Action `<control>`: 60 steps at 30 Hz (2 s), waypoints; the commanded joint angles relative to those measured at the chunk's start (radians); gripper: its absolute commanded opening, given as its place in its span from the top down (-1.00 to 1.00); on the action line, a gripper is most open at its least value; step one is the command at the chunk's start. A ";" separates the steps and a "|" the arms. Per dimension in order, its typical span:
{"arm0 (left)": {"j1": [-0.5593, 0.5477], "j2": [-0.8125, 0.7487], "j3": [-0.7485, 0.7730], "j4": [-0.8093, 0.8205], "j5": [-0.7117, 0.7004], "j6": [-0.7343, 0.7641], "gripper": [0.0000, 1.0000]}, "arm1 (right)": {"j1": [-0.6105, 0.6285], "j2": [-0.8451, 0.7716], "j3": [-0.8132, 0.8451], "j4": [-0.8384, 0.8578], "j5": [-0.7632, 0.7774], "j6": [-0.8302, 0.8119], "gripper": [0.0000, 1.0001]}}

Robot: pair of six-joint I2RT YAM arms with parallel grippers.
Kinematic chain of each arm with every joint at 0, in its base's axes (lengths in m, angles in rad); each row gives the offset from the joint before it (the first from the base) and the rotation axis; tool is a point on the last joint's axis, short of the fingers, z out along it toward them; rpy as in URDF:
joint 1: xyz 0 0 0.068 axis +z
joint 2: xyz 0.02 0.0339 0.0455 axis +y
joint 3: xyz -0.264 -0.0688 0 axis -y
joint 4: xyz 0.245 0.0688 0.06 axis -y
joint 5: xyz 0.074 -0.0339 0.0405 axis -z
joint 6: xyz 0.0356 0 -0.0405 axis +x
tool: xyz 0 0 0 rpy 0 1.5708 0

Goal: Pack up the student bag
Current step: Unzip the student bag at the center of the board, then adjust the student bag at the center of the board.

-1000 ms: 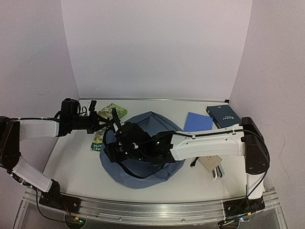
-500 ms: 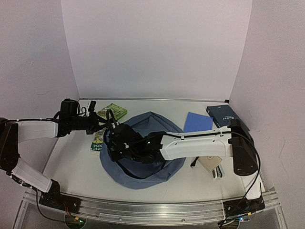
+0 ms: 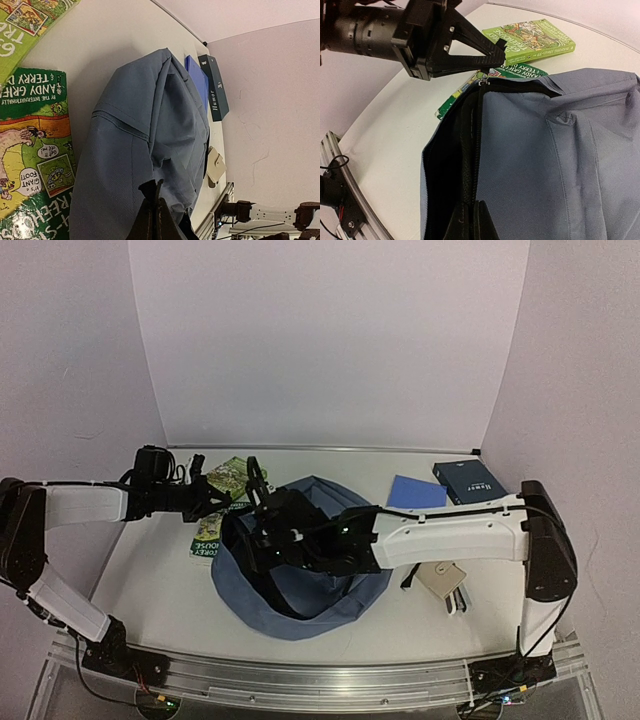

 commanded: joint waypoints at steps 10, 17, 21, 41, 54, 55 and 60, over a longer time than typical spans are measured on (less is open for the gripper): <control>0.004 0.207 0.175 0.130 0.077 -0.019 1.00 | 0.017 -0.253 -0.159 0.096 -0.261 -0.069 1.00; -0.003 0.319 0.239 0.188 0.125 -0.025 1.00 | 0.025 -0.274 -0.151 0.145 -0.333 -0.075 1.00; -0.017 0.374 0.274 0.214 0.129 -0.026 0.99 | 0.028 -0.277 -0.139 0.150 -0.358 -0.079 1.00; -0.064 0.495 0.443 0.186 0.040 0.003 0.76 | 0.036 -0.321 -0.176 0.178 -0.161 0.001 1.00; -0.055 -0.009 0.258 -0.360 -0.327 0.081 -0.77 | -0.025 -0.322 -0.225 0.091 0.155 0.183 1.00; -0.055 -0.047 0.232 -0.401 -0.339 0.073 -0.80 | -0.034 -0.315 -0.223 0.090 0.152 0.192 1.00; -0.079 -0.223 0.090 -0.521 -0.318 -0.010 -0.85 | -0.083 -0.285 -0.204 0.090 0.131 0.205 1.00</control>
